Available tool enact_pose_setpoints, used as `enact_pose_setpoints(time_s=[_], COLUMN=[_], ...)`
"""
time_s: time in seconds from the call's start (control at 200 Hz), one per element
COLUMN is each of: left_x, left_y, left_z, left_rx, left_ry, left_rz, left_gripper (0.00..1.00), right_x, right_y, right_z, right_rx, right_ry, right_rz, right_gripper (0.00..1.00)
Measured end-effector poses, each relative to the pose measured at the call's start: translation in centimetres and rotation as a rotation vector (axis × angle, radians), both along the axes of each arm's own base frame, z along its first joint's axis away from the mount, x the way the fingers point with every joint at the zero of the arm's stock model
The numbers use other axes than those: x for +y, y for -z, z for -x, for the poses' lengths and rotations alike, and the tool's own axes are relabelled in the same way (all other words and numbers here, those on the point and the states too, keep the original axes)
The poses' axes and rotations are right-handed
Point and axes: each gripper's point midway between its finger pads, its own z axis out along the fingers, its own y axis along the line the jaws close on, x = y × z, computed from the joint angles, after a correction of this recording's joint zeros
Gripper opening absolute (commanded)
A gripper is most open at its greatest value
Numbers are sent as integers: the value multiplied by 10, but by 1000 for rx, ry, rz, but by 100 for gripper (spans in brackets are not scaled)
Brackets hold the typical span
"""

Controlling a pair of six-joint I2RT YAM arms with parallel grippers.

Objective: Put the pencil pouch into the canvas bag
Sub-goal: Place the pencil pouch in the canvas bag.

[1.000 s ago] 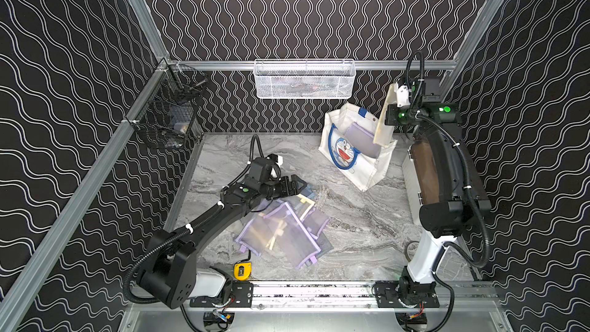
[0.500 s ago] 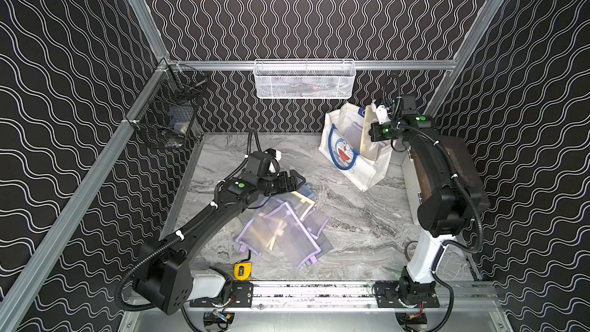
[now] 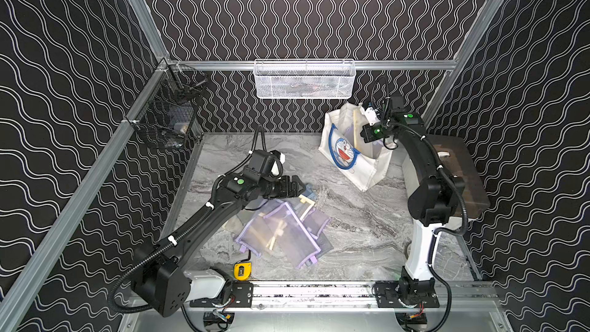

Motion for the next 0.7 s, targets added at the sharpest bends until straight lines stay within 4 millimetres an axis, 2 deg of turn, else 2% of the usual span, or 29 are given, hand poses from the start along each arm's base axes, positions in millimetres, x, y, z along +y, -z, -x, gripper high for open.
enact_pose_setpoints(time_s=[0.14,0.295,0.395,0.53,0.701], left_x=[5,10,12,14,20], left_y=[0,11,15,21,29], left_z=[12,19,19,20,22], left_rx=[6,30,36,47,44], left_ry=[18,25,19,16,23], left_rz=[-32,-78,-92,-107,-146], left_gripper=[89,89,89,89,89], right_x=[3,11,21,34,37], right_y=[5,31,40,46,46], right_z=[1,3,5,8,6], right_rx=[19,83,105,121,125], right_ry=[-31,-58,-80,-93,-54], right_rz=[10,9,10,0,-7], right_gripper=[0,0,0,29,46])
